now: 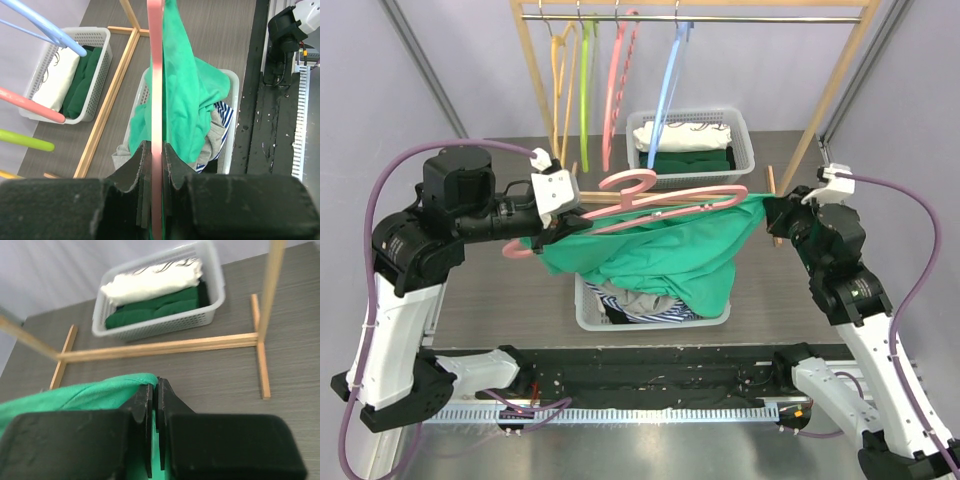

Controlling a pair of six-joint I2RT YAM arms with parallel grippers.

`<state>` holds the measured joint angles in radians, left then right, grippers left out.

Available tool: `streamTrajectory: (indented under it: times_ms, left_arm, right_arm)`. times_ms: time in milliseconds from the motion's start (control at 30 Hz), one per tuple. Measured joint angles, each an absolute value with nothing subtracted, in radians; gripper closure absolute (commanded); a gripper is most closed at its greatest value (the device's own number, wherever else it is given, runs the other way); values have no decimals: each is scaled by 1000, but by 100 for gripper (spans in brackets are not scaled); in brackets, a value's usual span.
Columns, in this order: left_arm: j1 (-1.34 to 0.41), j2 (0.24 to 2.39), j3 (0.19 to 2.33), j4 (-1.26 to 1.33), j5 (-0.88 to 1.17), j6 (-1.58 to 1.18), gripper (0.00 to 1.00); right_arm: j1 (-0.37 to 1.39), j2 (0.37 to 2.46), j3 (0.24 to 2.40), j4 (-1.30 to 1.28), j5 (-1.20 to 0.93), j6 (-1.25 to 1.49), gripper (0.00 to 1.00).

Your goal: Remove the tank top from the hanger

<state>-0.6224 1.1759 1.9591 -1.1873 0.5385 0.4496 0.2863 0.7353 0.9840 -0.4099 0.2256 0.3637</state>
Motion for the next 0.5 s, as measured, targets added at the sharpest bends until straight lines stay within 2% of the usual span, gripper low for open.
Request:
streamTrajectory:
  times_ms: [33, 67, 167, 267, 500]
  left_arm:
    - [-622, 1176, 1959, -1188, 540, 450, 96]
    - [-622, 1177, 1959, -1188, 543, 451, 96]
    - [-622, 1187, 1967, -1189, 550, 453, 96]
    - [-622, 1220, 1995, -1193, 567, 454, 97]
    - [-624, 1330, 2026, -1216, 652, 475, 98]
  right_arm:
    - [286, 732, 982, -414, 176, 346, 71]
    - [286, 726, 982, -418, 126, 324, 41]
    - [286, 685, 983, -444, -23, 261, 20]
    - [286, 617, 1009, -511, -134, 173, 14]
    - [286, 495, 1178, -593, -320, 5, 14]
